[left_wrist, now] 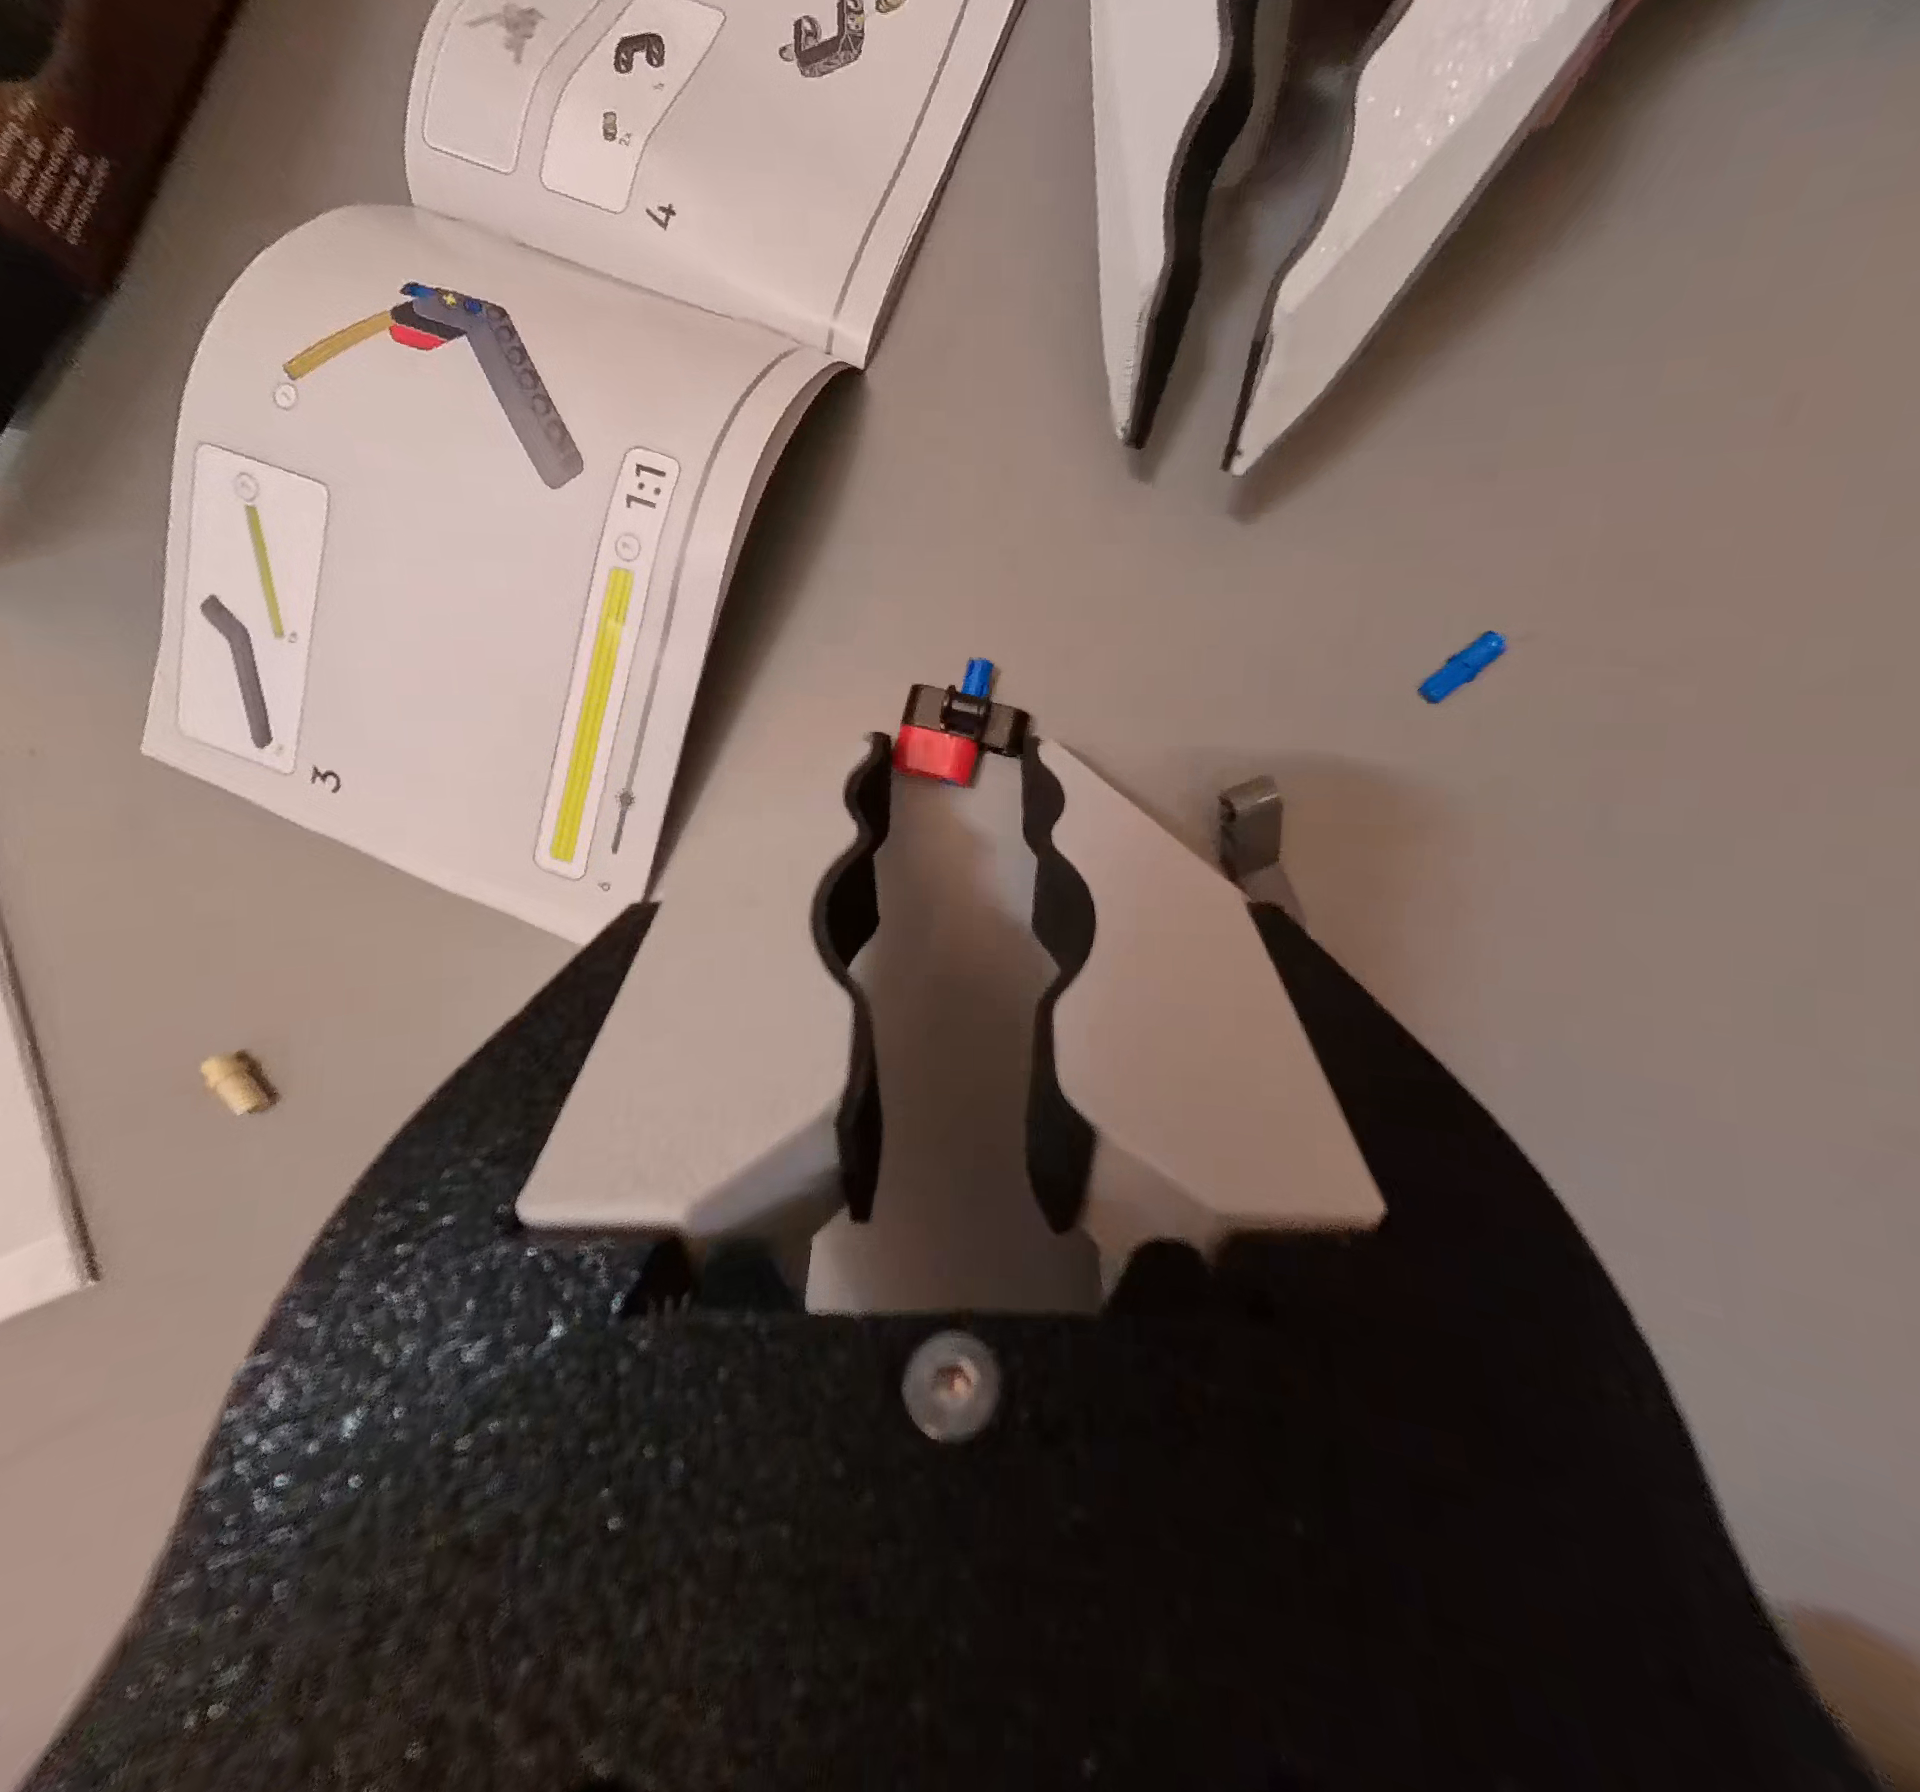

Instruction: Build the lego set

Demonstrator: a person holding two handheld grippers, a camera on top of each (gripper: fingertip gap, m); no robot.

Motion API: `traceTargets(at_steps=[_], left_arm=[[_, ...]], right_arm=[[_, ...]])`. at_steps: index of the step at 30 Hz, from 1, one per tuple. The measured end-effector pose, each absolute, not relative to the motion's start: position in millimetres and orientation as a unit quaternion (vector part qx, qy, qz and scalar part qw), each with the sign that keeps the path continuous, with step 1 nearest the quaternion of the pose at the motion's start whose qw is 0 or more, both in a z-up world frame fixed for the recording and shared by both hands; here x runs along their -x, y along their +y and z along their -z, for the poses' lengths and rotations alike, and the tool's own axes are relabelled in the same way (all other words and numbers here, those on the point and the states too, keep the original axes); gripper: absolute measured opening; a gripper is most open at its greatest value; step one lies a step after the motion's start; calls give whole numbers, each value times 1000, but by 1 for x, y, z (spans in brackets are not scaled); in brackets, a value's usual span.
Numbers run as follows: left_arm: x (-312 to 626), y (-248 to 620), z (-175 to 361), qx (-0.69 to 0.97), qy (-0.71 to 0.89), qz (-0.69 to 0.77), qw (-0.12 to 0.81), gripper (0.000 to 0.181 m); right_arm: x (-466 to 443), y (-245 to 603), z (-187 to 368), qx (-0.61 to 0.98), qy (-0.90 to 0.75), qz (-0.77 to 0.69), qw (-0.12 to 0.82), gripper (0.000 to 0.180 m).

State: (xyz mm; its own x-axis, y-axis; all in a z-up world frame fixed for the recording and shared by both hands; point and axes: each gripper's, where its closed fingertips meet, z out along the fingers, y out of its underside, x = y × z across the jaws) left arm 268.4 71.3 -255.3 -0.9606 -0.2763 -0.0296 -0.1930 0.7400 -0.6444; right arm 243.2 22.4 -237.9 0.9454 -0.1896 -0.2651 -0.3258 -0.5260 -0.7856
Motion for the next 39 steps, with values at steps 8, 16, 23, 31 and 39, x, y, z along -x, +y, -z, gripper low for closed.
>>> traceTargets(at_steps=[8, 16, 23, 31, 39], left_arm=[[-246, 58, 209, 258, 841, 456, -131, 23], [-207, 55, 177, 267, 789, 465, -301, 23], [-198, 50, 167, 266, 764, 470, -353, 23], [-231, 48, 152, 312, 755, 517, -256, 23], [-254, 59, 156, 241, 835, 493, 46, 22]], right_arm=[[-246, 40, 208, 846, -73, 192, 492, 31], [-228, 57, 178, 779, -163, 301, 526, 20], [-212, 59, 175, 777, -187, 262, 541, 6], [-240, 55, 161, 779, -17, 198, 594, 5], [-257, 44, 151, 724, 143, 31, 674, 4]])
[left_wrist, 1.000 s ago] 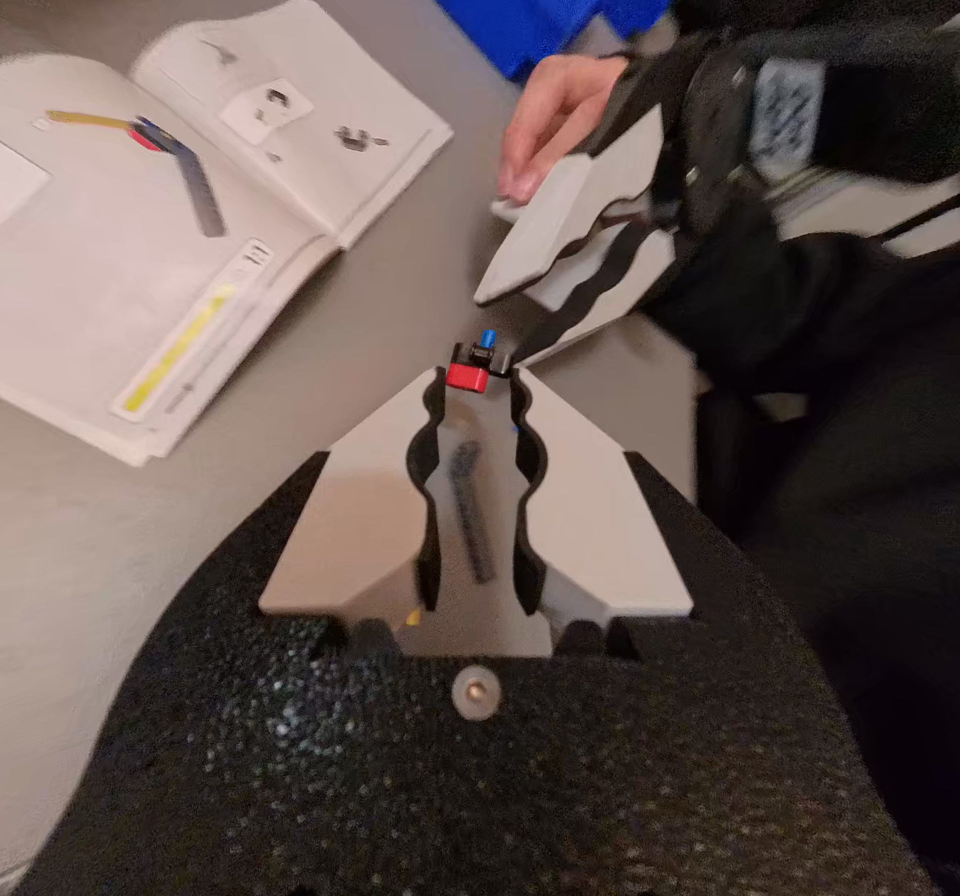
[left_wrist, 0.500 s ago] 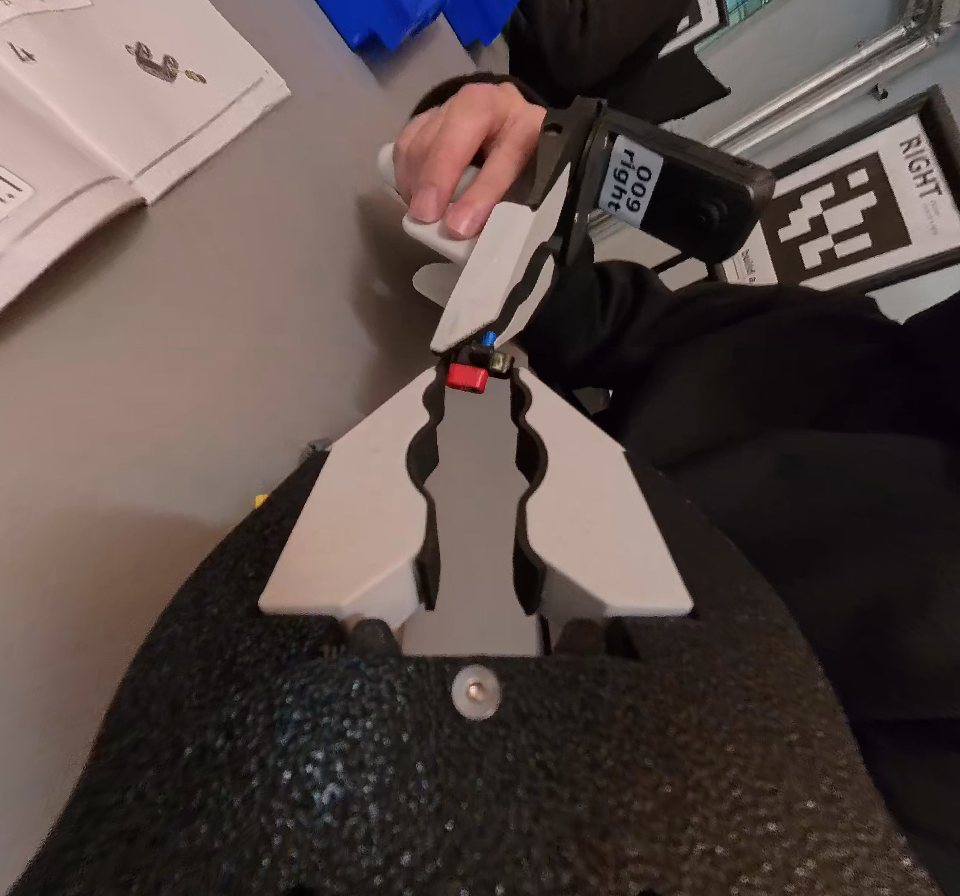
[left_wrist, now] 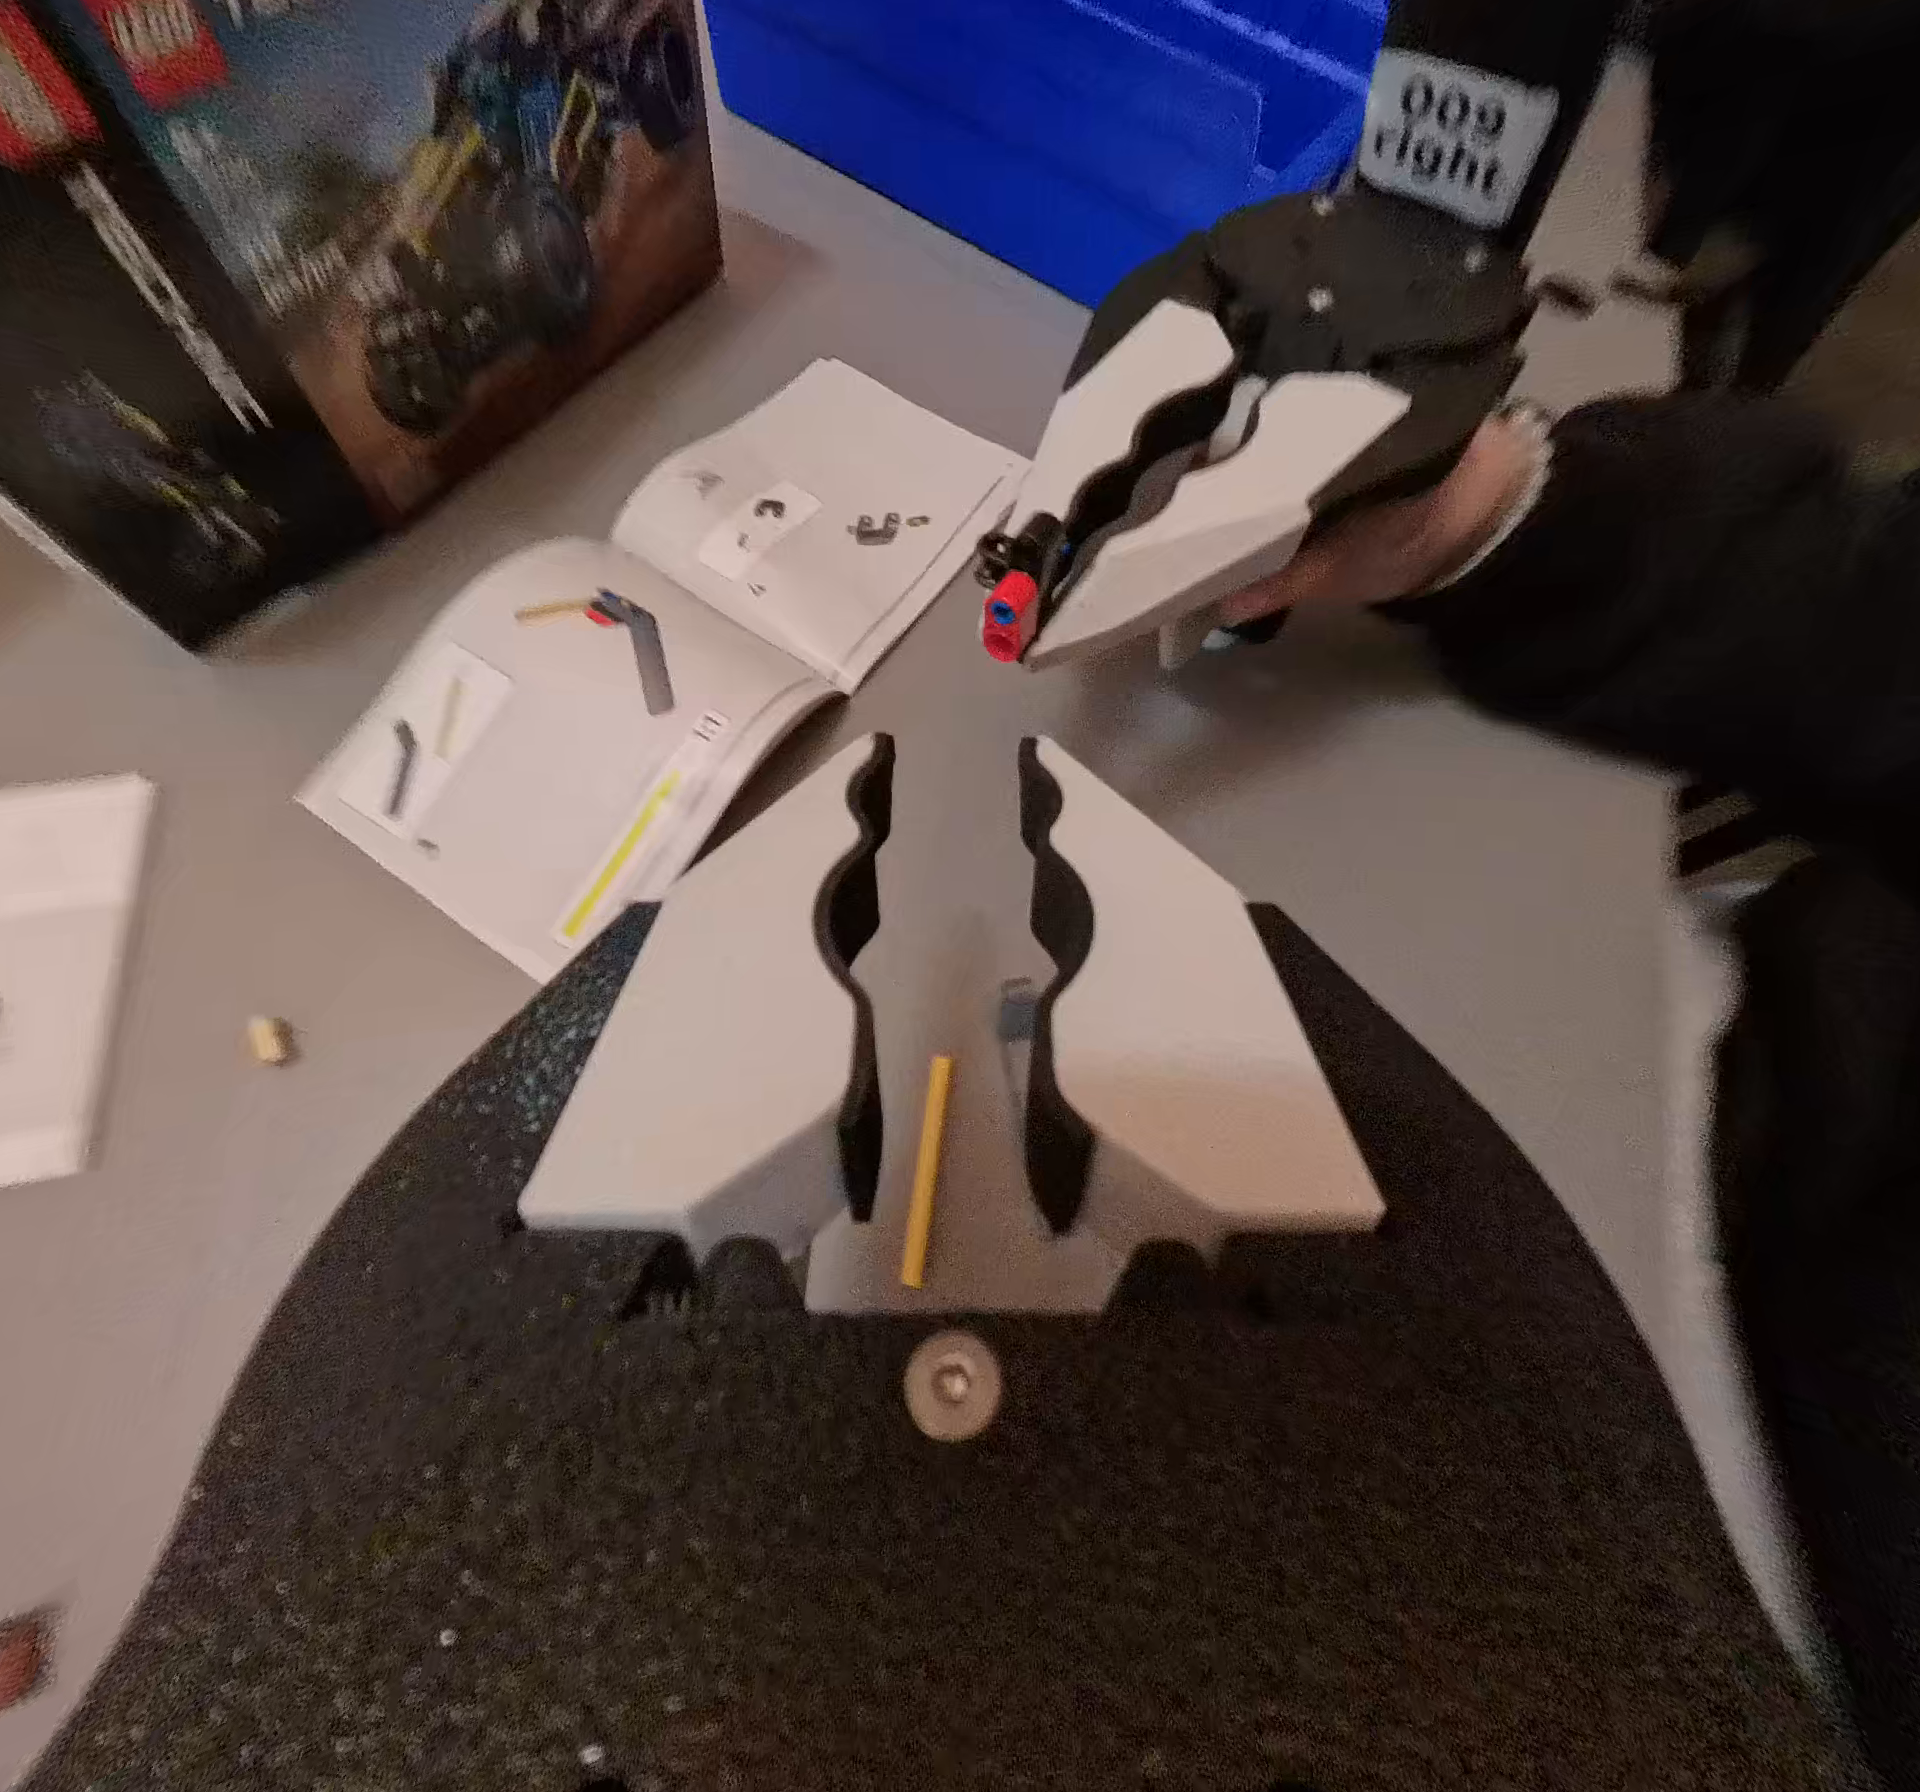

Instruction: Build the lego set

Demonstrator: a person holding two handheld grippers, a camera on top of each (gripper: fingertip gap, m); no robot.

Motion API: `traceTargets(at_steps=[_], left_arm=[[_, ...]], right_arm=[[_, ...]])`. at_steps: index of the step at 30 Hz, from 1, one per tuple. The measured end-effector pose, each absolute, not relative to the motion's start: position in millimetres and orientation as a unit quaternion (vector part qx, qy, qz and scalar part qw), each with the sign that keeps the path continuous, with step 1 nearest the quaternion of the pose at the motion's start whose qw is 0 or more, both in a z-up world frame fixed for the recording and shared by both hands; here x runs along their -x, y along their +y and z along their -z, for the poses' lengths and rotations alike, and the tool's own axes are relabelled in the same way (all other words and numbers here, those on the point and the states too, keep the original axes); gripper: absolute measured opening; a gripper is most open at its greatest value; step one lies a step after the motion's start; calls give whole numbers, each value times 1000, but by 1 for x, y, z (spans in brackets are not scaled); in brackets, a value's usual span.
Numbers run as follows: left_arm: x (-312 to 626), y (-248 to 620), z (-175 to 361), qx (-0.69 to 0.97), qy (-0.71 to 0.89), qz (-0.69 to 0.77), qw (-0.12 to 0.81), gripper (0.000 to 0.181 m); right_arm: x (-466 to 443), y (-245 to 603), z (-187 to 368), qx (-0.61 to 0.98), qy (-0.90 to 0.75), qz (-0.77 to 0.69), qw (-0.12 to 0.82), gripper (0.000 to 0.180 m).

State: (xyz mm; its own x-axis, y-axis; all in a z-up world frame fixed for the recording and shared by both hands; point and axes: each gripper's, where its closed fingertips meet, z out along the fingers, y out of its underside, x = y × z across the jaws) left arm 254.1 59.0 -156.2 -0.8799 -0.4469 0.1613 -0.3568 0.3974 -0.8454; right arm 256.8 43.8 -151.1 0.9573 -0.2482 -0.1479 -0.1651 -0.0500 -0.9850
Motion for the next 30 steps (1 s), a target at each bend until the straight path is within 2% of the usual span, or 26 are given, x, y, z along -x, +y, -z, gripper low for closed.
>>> traceTargets(at_steps=[3, 14, 21, 26, 30], left_arm=[[-248, 49, 152, 180, 838, 502, 109, 19], [-273, 35, 151, 285, 761, 573, 105, 28], [-280, 31, 164, 292, 771, 556, 111, 12], [-282, 26, 174, 296, 783, 538, 97, 22], [-290, 22, 172, 299, 774, 550, 95, 18]], right_arm=[[-254, 45, 149, 718, 148, 11, 680, 4], [-288, 32, 168, 759, 186, 242, 576, 3], [-287, 35, 174, 764, 188, 251, 564, 3], [-293, 31, 180, 769, 207, 284, 534, 4], [-295, 29, 182, 767, 208, 300, 527, 4]])
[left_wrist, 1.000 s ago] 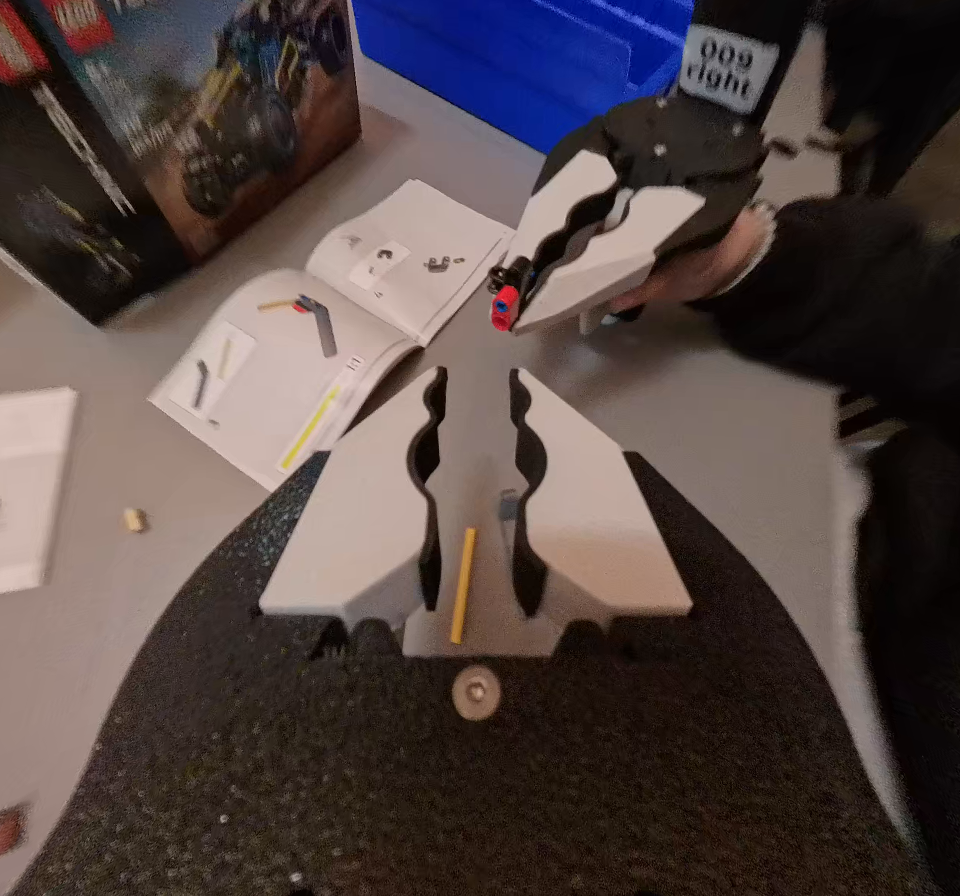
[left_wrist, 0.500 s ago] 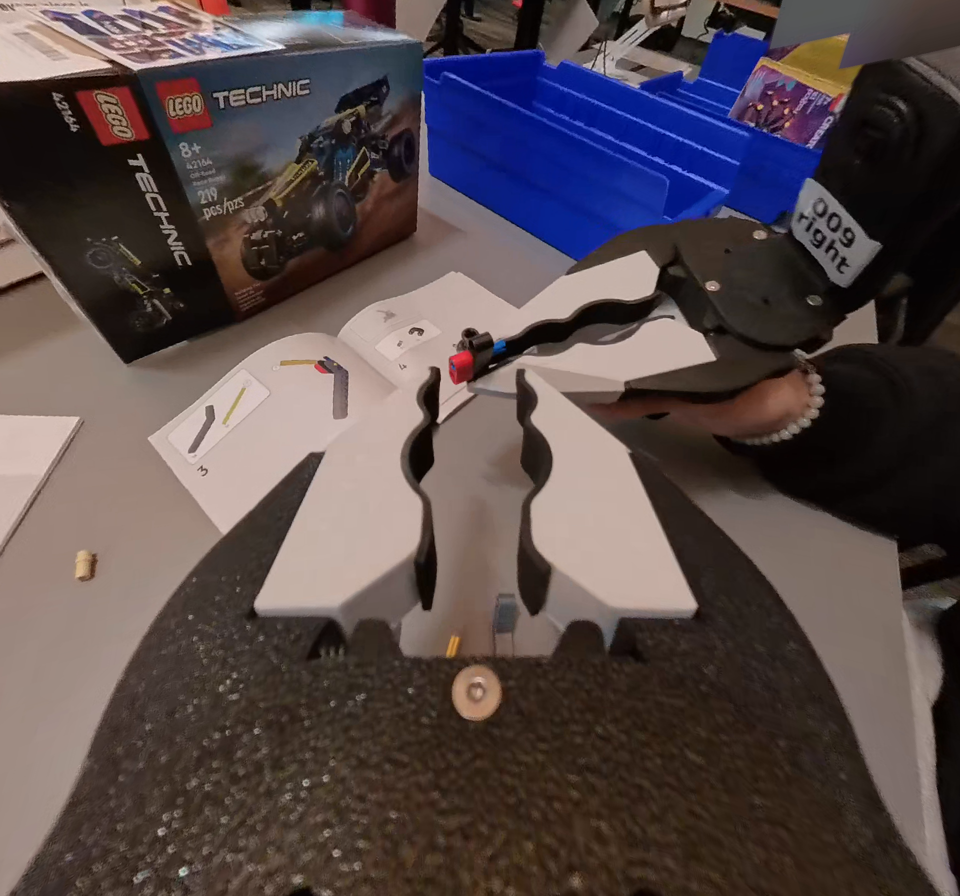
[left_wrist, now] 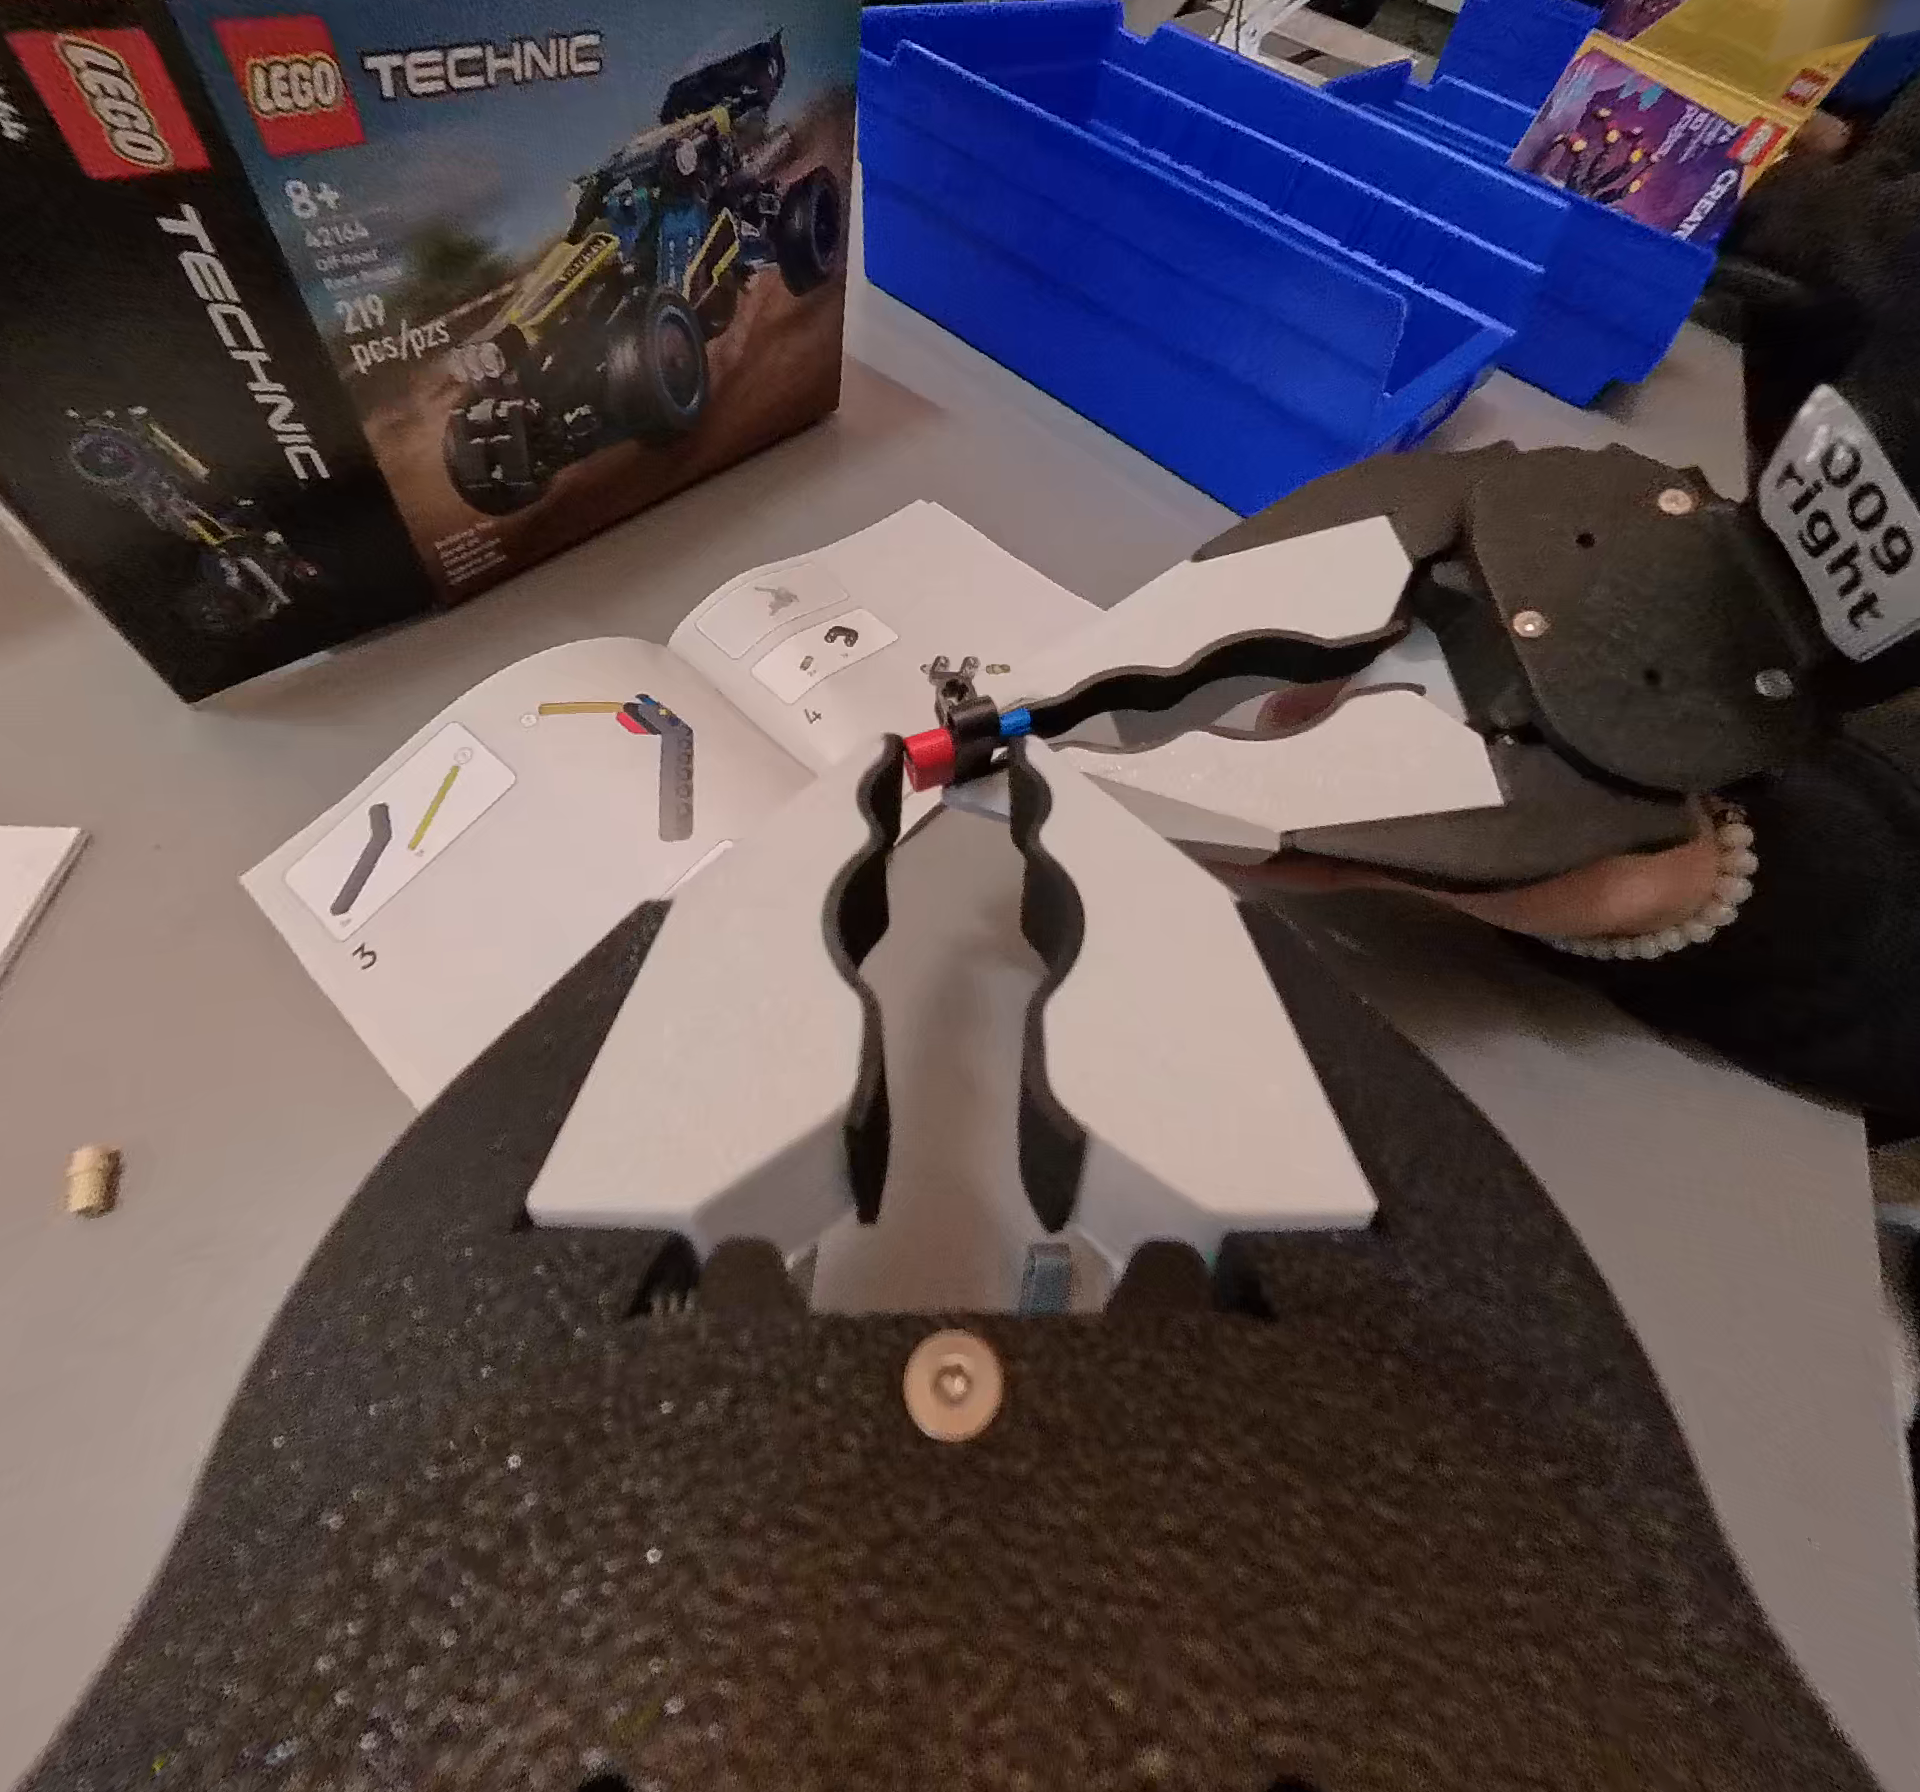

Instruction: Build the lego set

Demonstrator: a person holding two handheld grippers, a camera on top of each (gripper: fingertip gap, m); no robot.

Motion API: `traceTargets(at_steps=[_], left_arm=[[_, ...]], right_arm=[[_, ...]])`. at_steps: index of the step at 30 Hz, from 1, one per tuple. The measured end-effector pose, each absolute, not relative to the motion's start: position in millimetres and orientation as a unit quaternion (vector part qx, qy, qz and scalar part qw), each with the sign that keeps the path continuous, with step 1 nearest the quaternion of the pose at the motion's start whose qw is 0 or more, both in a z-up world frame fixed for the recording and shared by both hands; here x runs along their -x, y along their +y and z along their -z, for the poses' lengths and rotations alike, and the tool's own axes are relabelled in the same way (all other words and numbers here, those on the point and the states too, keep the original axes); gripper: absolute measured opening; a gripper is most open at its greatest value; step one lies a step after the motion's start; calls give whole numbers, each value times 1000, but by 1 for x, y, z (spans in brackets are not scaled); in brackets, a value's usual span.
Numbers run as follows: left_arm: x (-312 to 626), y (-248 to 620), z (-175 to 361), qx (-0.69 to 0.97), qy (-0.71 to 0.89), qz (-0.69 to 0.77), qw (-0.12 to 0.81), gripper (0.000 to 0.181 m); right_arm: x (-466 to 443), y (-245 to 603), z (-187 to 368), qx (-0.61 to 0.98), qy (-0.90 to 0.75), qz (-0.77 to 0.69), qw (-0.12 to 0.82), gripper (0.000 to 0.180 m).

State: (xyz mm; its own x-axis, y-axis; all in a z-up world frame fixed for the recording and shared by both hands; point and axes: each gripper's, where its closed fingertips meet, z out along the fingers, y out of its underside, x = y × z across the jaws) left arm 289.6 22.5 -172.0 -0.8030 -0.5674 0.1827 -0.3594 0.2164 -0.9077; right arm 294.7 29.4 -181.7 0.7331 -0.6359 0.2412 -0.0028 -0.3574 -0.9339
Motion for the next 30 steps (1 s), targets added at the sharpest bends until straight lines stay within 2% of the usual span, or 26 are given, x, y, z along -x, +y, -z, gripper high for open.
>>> traceTargets(at_steps=[10, 20, 30], left_arm=[[-292, 25, 180, 257, 783, 562, 75, 14], [-277, 47, 177, 238, 776, 584, 17, 14], [-268, 45, 172, 258, 752, 605, -53, 15]], right_arm=[[-296, 30, 189, 780, 183, 316, 508, 4], [-277, 48, 187, 786, 137, 222, 561, 13], [-266, 54, 183, 782, 116, 176, 586, 7]])
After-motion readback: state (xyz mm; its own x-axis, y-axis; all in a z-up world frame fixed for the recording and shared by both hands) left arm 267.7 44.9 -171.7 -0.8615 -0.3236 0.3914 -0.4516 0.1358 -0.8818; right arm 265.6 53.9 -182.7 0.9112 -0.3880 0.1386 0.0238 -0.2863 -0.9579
